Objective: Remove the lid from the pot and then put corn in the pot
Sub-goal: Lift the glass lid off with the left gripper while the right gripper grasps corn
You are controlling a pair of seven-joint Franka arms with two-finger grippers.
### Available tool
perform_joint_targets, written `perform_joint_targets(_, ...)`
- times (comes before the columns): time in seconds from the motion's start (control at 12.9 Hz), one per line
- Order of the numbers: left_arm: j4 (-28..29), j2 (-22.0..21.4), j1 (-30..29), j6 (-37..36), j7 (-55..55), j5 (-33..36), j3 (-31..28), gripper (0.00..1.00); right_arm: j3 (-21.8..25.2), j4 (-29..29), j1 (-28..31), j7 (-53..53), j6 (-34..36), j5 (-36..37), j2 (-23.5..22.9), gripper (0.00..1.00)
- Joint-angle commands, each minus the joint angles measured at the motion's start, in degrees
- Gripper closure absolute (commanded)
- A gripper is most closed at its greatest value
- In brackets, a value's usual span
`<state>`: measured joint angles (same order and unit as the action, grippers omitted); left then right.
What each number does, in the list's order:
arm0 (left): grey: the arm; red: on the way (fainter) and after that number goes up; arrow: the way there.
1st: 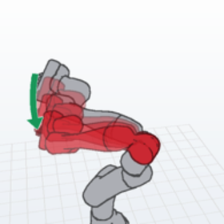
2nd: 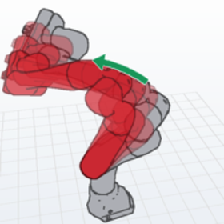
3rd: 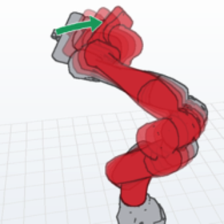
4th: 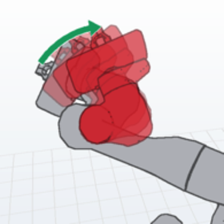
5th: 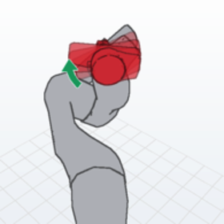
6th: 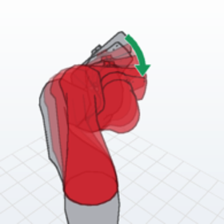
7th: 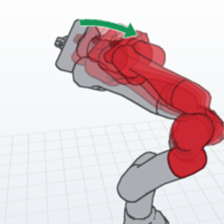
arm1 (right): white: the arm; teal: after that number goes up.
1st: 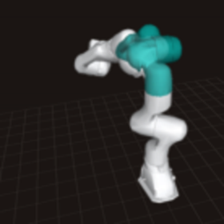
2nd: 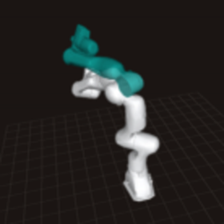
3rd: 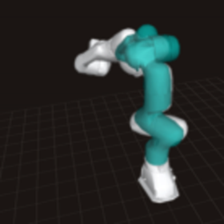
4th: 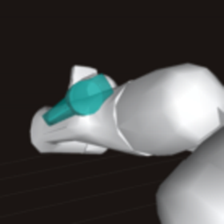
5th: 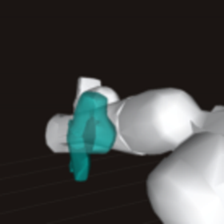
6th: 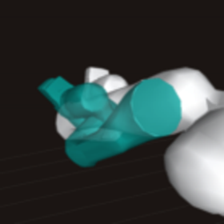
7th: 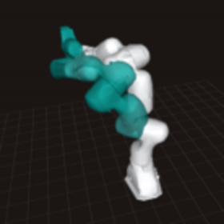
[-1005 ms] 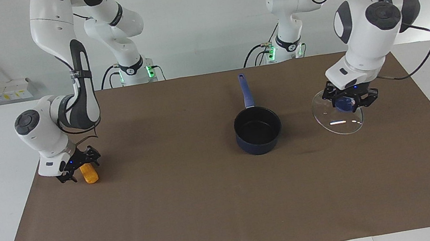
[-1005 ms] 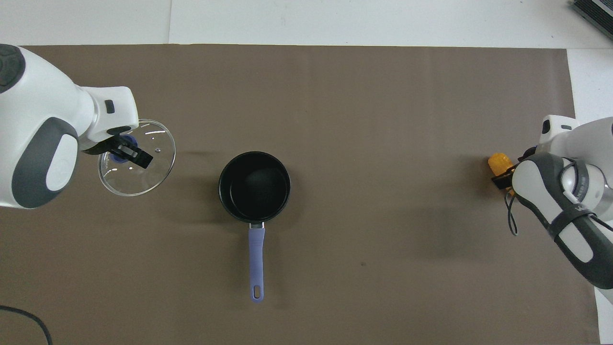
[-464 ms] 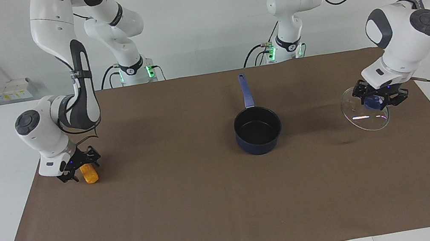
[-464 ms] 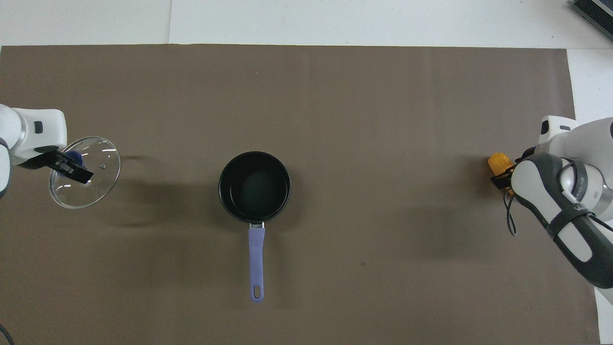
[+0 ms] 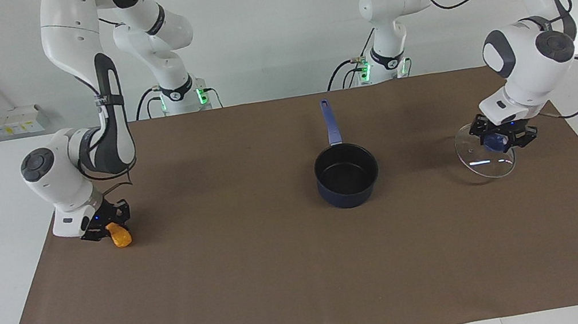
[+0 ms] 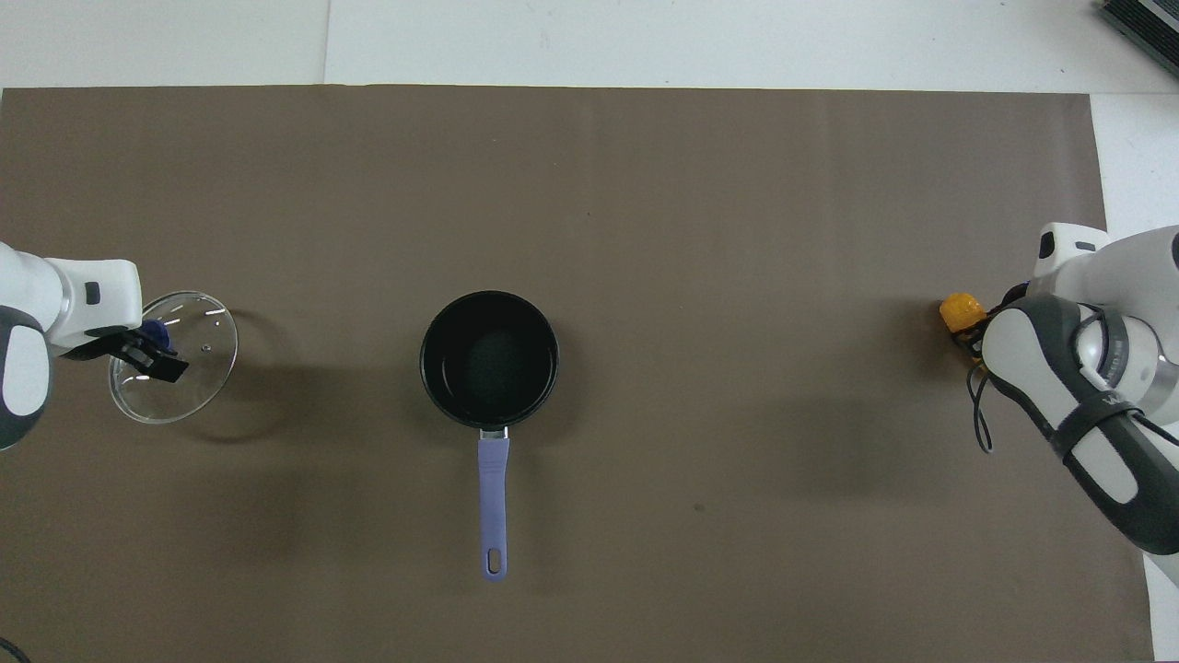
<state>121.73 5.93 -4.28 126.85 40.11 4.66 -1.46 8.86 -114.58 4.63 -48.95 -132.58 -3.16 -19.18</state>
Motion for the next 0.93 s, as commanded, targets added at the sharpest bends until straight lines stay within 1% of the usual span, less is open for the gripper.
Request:
perform_joint_targets(0.0, 6.4, -2.5, -1.1, 6.0, 0.8, 0.7, 0.5, 1.0, -0.3, 1.1, 0.6, 0.1, 1.8, -1.1, 0.4, 1.0)
perform_joint_targets(0.08, 7.1, -2.6, -1.1, 6.4, 0.8, 0.8, 0.5, 1.0, -0.3, 2.2, 0.1, 1.2, 4.0, -1.1, 0.9, 1.0)
perform_joint_targets(0.15, 7.2, -2.6, -1.1, 6.3, 0.8, 0.8, 0.5, 0.85, -0.3, 3.2, -0.1, 2.5, 5.9, -1.1, 1.5, 1.0)
perform_joint_targets(0.23, 7.2, -2.7, -1.1, 6.1, 1.0, 0.8, 0.5, 0.07, -0.4, 4.3, -0.1, 3.2, 7.7, -1.0, 2.5, 1.0)
perform_joint_targets(0.31, 6.9, -2.5, -1.0, 5.9, 0.8, 0.8, 0.6, 0.0, -0.7, 5.1, -0.3, 3.4, 9.3, -1.1, 3.5, 1.0)
perform_joint_targets(0.46, 6.0, -2.1, -1.1, 5.6, 0.7, 0.8, 0.5, 0.0, -1.1, 5.5, -1.1, 7.3, 10.8, -1.0, 6.8, 1.0)
perform_joint_targets(0.54, 4.2, -1.3, -1.1, 5.5, 0.5, 0.8, 0.6, 0.0, -1.1, 5.5, -1.9, 9.4, 11.4, -1.1, 8.2, 1.0)
perform_joint_targets(0.7, -1.7, 1.6, -0.6, 2.5, 0.6, 0.8, 0.6, 0.0, -1.9, 6.6, -2.3, 15.1, 14.8, -1.0, 10.0, 1.0)
perform_joint_targets(0.85, -7.2, 4.9, -0.2, 2.9, 0.8, 0.8, 0.7, 0.0, -4.3, 8.6, -2.3, 20.6, 18.0, -1.0, 10.7, 1.0)
